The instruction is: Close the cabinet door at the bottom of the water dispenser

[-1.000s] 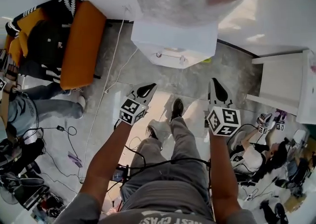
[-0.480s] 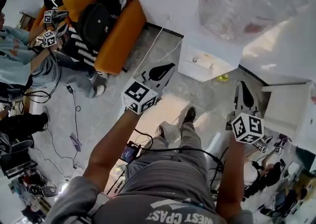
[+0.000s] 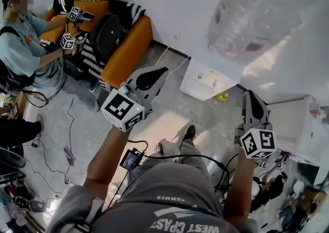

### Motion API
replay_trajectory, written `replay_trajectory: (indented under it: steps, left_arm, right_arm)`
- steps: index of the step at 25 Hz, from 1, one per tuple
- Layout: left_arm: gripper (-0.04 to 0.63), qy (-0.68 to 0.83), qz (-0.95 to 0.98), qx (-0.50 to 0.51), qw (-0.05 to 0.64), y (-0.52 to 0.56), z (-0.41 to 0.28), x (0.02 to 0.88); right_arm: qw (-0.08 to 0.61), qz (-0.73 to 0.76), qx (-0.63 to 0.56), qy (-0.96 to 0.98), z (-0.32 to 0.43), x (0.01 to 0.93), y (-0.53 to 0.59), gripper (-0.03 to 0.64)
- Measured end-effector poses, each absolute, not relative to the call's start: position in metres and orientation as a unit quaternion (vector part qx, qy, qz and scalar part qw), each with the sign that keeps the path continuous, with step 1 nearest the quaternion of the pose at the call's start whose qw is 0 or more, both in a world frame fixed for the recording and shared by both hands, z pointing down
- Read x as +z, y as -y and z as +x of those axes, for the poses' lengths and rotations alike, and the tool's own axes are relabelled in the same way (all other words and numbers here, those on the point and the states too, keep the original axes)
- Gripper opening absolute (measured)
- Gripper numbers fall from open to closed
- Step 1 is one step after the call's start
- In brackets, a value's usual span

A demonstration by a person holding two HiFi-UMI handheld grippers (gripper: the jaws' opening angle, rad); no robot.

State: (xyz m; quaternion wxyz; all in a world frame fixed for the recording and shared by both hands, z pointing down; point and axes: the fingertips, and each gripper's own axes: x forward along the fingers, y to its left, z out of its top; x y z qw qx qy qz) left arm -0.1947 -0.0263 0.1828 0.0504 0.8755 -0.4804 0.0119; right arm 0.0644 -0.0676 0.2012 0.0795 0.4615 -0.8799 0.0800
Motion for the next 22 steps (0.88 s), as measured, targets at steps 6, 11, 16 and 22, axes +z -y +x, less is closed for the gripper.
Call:
replay_trajectory:
  steps: [6, 11, 16, 22]
  left_arm:
    - [0.015, 0.482, 0.876, 0.015, -0.006, 0.007, -0.209, 0.142]
    - [0.014, 0.482, 0.875, 0.024, -0.032, -0.012, -0.226, 0.099]
    - [0.014, 0.475, 0.879, 0.026, -0.034, -0.031, -0.209, 0.088]
    - [0.014, 0.469, 0.882, 0.024, -0.047, -0.063, -0.206, 0.079]
  right_arm:
    - [0.064, 0.444, 0.047, 0.893, 0.054, 0.171, 0.063, 0.029]
    - [0.098, 0.422, 0.016, 0.901, 0.034, 0.127, 0.046, 0.028]
    - [0.086, 0.43, 0.002, 0.899, 0.06, 0.105, 0.029, 0.028]
    - [0.082, 0.443, -0.01, 0.893, 0.071, 0.088, -0.004, 0.028]
